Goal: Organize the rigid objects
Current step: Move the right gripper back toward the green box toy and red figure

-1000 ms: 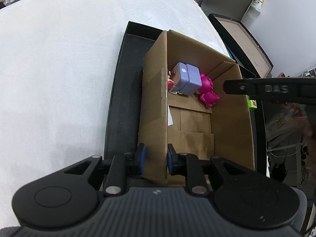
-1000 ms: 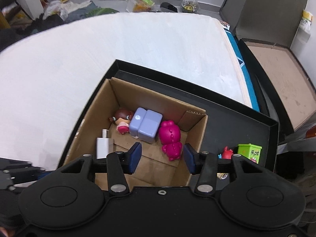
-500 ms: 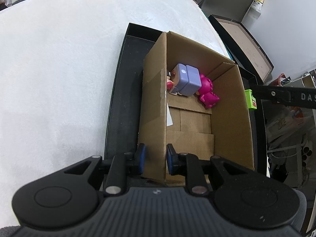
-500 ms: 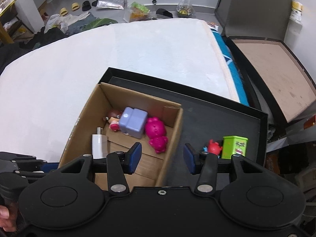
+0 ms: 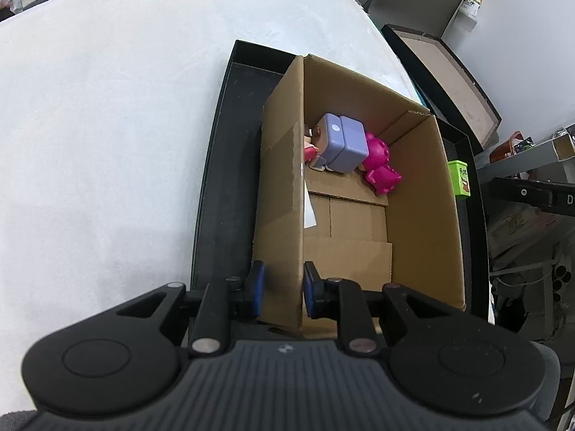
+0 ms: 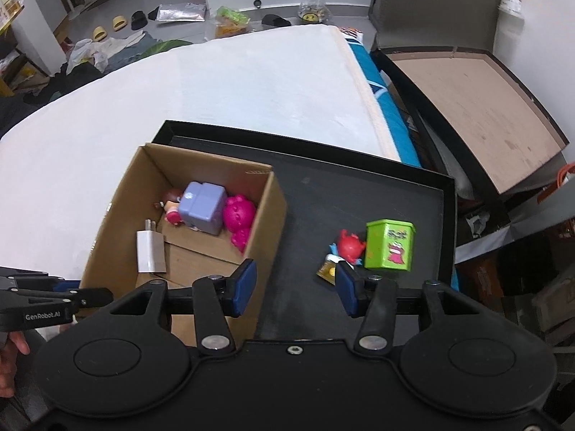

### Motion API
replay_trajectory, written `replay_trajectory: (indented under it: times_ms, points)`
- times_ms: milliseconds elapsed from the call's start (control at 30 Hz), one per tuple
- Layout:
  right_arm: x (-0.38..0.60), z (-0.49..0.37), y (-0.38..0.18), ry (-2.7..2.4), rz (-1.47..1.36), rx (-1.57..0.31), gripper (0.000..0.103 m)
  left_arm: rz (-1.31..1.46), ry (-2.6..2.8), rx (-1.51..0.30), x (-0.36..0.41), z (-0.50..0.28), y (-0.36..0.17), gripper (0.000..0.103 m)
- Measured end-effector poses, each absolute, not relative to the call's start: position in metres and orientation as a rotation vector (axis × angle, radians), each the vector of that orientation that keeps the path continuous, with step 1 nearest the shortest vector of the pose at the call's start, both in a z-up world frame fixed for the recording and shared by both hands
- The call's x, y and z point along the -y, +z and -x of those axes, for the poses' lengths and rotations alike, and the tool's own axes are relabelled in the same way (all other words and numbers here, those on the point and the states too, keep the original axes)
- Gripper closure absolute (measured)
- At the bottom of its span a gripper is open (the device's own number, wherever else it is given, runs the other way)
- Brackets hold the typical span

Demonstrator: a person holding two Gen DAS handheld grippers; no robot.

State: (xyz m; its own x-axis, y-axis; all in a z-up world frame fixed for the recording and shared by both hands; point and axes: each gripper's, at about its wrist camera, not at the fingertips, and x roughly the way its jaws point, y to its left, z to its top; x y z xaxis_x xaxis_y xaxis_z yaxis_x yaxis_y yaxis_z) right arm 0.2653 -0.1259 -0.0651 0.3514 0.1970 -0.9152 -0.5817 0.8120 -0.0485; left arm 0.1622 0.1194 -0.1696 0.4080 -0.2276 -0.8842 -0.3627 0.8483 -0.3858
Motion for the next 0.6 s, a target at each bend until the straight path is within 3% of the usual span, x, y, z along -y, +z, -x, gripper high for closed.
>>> replay_trajectory:
  times_ms: [600]
  points:
    - [0.194, -0.273, -0.073, 0.459, 0.237, -1.137, 0.042, 0.562, 0.103, -1.187, -0.115, -0.166, -0.172, 0.082]
